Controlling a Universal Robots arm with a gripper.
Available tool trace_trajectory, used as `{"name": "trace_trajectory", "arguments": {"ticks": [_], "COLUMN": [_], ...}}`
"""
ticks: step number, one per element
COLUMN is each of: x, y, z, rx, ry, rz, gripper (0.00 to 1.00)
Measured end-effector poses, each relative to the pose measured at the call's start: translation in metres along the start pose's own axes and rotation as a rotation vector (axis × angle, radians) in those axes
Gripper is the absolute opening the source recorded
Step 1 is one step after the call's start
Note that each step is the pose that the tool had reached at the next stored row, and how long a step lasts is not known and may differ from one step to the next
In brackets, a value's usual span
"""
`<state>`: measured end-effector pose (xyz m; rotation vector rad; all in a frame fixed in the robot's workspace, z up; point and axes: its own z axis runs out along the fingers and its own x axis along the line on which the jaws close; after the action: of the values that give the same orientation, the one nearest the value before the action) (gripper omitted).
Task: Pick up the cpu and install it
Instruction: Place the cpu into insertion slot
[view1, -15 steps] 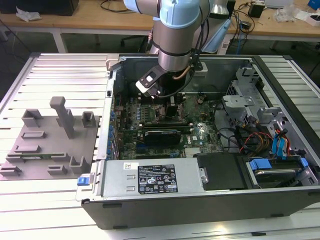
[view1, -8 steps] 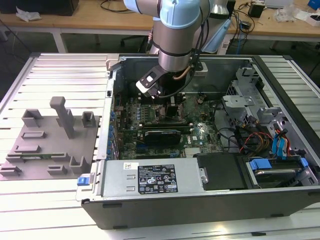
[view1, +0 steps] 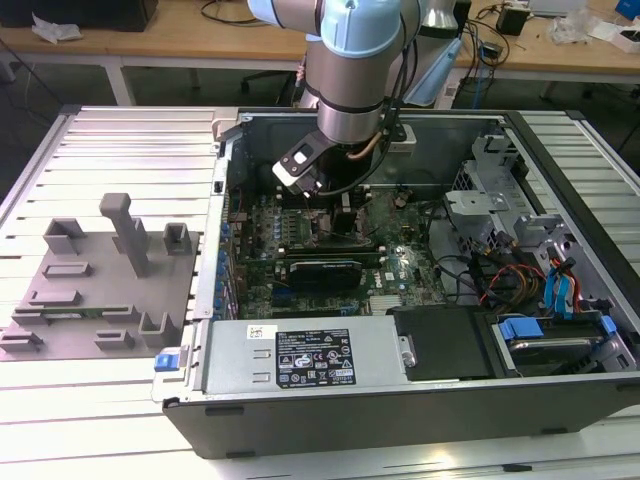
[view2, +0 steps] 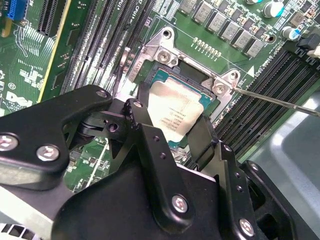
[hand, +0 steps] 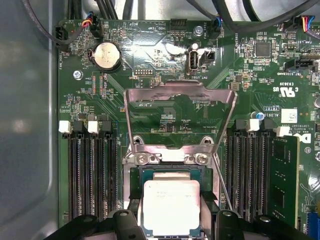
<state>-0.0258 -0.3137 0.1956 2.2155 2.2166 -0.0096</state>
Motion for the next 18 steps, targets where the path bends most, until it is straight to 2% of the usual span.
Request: {"name": "trace_trajectory", "arguments": {"ticks": [4,5,6,9,11,13,14,18], "x": [0.0001,0.0004,0.0003,0.0001,0.0,0.0,-0.0001,0.0], "y": [0.0,0.0002,0.0002,0.0,0.0001,0.0,0.0001,0.0001], "z": [0.0002,0.0008,0.0008,-0.0003,-0.0056,-0.015,-0.0176,-0.0199], "rx": [-0.0002,-0.001,-0.001,-0.0002,-0.0003,-0.0002,-0.0003,-0.0004], "ry": [0.0002,0.0022,0.0015,0.0003,-0.0014,-0.0061,-0.0079,-0.0094], "rz": [0.0,0.0,0.0,0.0,0.0,0.0,0.0,0.0], "gripper": [0.55,0.55,0.62,0.62,0.62,0.62,0.62,0.62]}}
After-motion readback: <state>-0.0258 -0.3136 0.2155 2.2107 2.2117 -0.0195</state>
